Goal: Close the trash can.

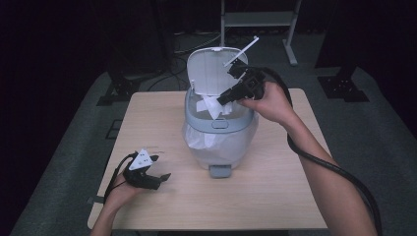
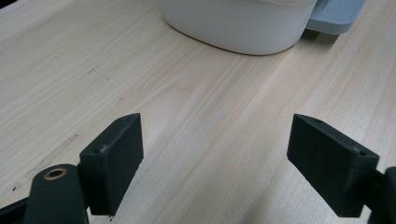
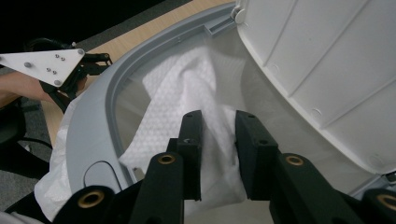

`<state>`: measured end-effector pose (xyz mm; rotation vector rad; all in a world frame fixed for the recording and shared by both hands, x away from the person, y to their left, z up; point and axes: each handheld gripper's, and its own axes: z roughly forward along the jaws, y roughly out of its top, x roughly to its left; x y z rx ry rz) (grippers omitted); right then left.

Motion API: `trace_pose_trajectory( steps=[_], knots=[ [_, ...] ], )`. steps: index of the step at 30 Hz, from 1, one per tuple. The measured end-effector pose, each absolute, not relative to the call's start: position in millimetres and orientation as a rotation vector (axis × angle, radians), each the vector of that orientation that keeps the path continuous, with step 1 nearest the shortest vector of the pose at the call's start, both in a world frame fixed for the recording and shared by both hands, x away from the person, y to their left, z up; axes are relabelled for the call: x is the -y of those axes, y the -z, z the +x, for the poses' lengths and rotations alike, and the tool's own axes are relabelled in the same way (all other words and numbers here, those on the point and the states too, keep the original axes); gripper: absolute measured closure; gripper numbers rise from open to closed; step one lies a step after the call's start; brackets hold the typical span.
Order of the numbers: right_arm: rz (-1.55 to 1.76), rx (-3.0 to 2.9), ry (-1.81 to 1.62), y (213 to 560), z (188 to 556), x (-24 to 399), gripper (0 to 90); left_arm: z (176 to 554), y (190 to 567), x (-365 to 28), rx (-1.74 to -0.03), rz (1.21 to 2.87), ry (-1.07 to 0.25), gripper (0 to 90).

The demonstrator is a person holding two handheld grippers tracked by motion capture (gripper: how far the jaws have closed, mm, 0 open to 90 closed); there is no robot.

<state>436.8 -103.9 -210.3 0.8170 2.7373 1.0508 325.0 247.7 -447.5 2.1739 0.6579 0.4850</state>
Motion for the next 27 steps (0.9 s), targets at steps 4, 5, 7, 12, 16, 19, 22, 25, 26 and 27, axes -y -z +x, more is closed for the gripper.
trace_pose_trajectory(
  steps=[4,5,7,12,16,19,22,25,26,27],
  knots=[
    [0.829,-2.729,-1.064,210.7,437.6,105.9,68.5,324.9,448.1,-246.9,-0.659,2.174,-0.481,17.4],
    [0.831,-2.727,-1.074,210.2,437.6,106.9,67.8,324.9,448.1,-246.8,-0.658,2.176,-0.481,17.4],
    [0.841,-2.719,-1.089,208.8,437.1,108.5,67.4,324.9,448.2,-246.6,-0.657,2.176,-0.482,17.4],
    [0.853,-2.707,-1.102,206.4,435.8,112.8,67.3,324.6,448.2,-246.3,-0.657,2.176,-0.482,17.4],
    [0.877,-2.697,-1.116,204.6,436.1,120.8,72.7,324.7,448.3,-246.8,-0.66,2.177,-0.482,17.4],
    [0.879,-2.691,-1.112,204.2,437.7,127.4,77.5,325.0,448.7,-246.6,-0.659,2.181,-0.481,17.4],
    [0.906,-2.678,-1.115,203.2,439.5,137.0,81.7,325.0,448.7,-246.4,-0.657,2.18,-0.482,17.4],
    [0.931,-2.665,-1.121,203.5,442.4,147.7,84.5,325.2,448.8,-246.6,-0.659,2.179,-0.481,17.4],
    [0.943,-2.662,-1.122,203.9,443.4,150.7,86.7,325.2,448.9,-246.6,-0.659,2.179,-0.48,17.4],
    [0.954,-2.66,-1.124,204.7,444.9,154.7,86.9,325.3,449.0,-246.7,-0.659,2.18,-0.481,17.4]
  ],
)
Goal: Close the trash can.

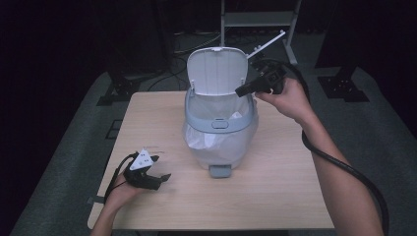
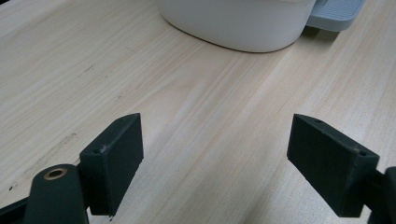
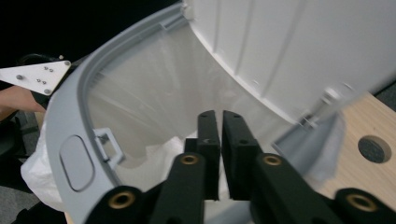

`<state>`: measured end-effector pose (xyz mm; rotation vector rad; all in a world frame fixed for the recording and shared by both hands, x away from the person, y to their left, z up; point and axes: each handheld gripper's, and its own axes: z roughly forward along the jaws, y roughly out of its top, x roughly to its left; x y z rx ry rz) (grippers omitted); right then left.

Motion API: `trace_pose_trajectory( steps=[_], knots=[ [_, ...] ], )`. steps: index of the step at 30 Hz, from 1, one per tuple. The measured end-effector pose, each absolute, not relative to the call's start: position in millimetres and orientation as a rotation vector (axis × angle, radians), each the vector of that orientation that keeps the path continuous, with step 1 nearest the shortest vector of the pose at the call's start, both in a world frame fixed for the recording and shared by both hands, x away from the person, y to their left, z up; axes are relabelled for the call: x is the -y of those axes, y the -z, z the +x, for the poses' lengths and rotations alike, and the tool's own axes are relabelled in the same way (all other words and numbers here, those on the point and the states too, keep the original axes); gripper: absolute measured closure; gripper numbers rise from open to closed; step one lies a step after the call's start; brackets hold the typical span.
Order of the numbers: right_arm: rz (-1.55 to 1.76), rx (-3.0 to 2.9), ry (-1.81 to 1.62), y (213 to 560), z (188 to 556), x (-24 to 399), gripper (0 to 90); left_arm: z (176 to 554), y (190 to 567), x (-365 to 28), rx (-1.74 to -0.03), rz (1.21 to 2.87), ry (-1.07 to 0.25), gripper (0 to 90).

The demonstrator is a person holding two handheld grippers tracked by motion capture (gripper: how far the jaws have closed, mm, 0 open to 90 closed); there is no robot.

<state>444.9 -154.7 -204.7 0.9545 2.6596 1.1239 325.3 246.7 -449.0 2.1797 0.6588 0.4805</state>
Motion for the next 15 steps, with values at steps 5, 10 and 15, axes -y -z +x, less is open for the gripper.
trace_pose_trajectory(
  steps=[5,10,15],
  knots=[
    [1.011,-2.625,-1.141,206.8,451.3,171.9,89.1,325.8,449.3,-247.2,-0.663,2.18,-0.482,17.4],
    [1.061,-2.593,-1.15,208.8,460.4,183.0,89.7,325.7,449.4,-247.1,-0.661,2.182,-0.481,17.4],
    [1.125,-2.544,-1.164,208.6,473.4,191.0,89.8,325.7,449.3,-247.5,-0.662,2.18,-0.483,17.4]
  ],
)
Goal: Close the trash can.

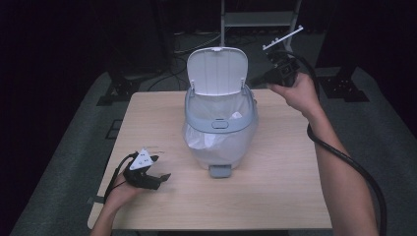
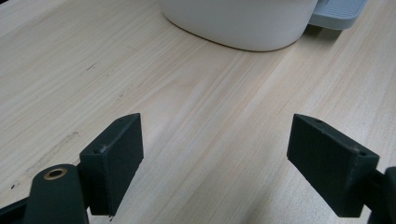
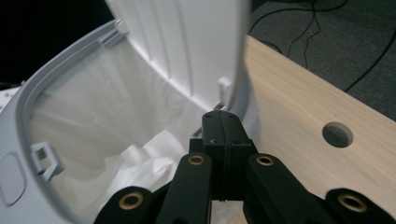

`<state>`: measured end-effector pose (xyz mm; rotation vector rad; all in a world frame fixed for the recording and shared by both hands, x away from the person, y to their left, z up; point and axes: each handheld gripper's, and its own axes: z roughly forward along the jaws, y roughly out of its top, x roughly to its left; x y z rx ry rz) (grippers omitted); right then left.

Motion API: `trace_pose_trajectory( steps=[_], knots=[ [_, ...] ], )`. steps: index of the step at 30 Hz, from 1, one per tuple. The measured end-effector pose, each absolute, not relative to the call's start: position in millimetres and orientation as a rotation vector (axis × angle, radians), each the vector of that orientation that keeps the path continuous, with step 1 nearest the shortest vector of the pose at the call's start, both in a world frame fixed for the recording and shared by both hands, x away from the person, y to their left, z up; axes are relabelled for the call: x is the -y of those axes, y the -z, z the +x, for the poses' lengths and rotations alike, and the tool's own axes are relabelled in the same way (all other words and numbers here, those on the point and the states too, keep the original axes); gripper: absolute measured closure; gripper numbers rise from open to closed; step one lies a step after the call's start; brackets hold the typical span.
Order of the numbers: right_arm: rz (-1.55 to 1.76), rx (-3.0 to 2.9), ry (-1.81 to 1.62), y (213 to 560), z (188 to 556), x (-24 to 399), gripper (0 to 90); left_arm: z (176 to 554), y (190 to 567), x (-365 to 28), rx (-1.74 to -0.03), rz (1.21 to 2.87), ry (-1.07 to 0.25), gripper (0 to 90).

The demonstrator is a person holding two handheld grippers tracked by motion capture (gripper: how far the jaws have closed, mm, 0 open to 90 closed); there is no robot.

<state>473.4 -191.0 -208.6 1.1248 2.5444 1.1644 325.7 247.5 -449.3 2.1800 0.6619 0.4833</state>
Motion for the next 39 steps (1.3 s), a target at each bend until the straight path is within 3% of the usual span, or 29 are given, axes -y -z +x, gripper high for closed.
trace_pose_trajectory(
  steps=[17,39],
  knots=[
    [1.174,-2.468,-1.188,192.6,510.5,187.1,89.7,325.2,448.1,-249.1,-0.659,2.176,-0.492,17.4],
    [1.125,-2.458,-1.315,191.7,517.0,180.6,89.7,325.1,450.3,-249.6,-0.663,2.183,-0.495,17.4]
  ],
)
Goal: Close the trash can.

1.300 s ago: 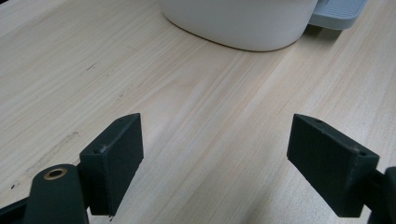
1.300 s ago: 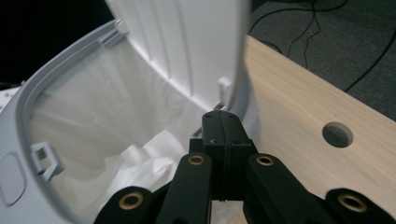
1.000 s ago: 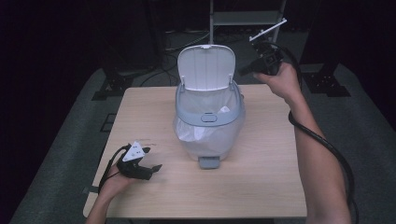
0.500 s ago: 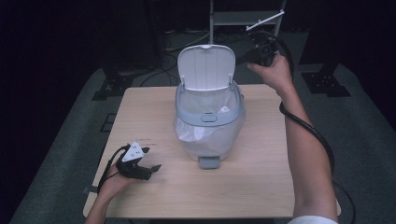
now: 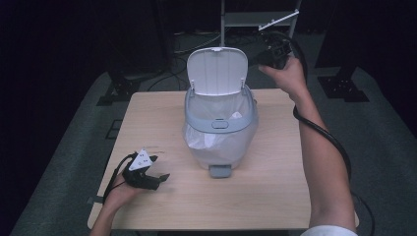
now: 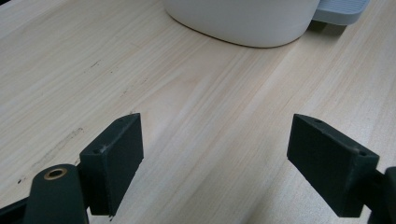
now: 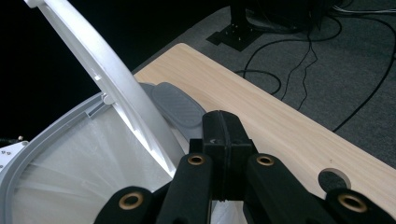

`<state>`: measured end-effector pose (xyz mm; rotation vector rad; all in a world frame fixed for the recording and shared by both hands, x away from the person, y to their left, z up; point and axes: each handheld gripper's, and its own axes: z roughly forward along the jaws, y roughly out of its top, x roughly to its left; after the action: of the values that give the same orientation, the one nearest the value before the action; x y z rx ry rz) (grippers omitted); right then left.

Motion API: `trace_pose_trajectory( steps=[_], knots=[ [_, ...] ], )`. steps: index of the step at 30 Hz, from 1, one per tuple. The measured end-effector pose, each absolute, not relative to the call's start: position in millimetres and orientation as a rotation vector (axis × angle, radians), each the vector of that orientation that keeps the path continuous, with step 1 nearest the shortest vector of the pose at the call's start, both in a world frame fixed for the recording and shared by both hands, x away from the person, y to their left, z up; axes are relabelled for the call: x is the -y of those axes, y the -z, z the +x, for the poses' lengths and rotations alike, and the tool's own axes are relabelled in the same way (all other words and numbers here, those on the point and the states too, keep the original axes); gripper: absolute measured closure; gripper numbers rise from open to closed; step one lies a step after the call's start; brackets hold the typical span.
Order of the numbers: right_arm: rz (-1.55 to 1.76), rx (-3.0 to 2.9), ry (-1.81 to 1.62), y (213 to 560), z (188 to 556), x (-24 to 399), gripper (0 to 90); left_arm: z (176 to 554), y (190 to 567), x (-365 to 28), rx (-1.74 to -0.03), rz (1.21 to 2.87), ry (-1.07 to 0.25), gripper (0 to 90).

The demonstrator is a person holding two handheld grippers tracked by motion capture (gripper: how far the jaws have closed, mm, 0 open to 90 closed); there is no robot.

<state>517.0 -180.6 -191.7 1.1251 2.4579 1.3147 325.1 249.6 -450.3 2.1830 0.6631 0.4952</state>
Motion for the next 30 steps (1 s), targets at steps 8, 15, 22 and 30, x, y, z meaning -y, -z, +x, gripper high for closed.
trace_pose_trajectory(
  steps=[8,15,22,30],
  knots=[
    [1.057,-2.51,-1.328,191.3,513.8,179.6,89.7,325.8,451.0,-250.6,-0.668,2.183,-0.498,17.4],
    [0.936,-2.605,-1.272,190.6,498.0,169.7,89.7,325.1,450.8,-249.5,-0.667,2.185,-0.496,17.4],
    [0.871,-2.643,-1.267,194.0,483.8,165.9,89.7,324.6,451.3,-247.8,-0.663,2.192,-0.496,17.4],
    [0.809,-2.678,-1.28,200.8,469.8,160.5,89.7,324.5,451.9,-247.0,-0.665,2.192,-0.492,17.4]
  ],
)
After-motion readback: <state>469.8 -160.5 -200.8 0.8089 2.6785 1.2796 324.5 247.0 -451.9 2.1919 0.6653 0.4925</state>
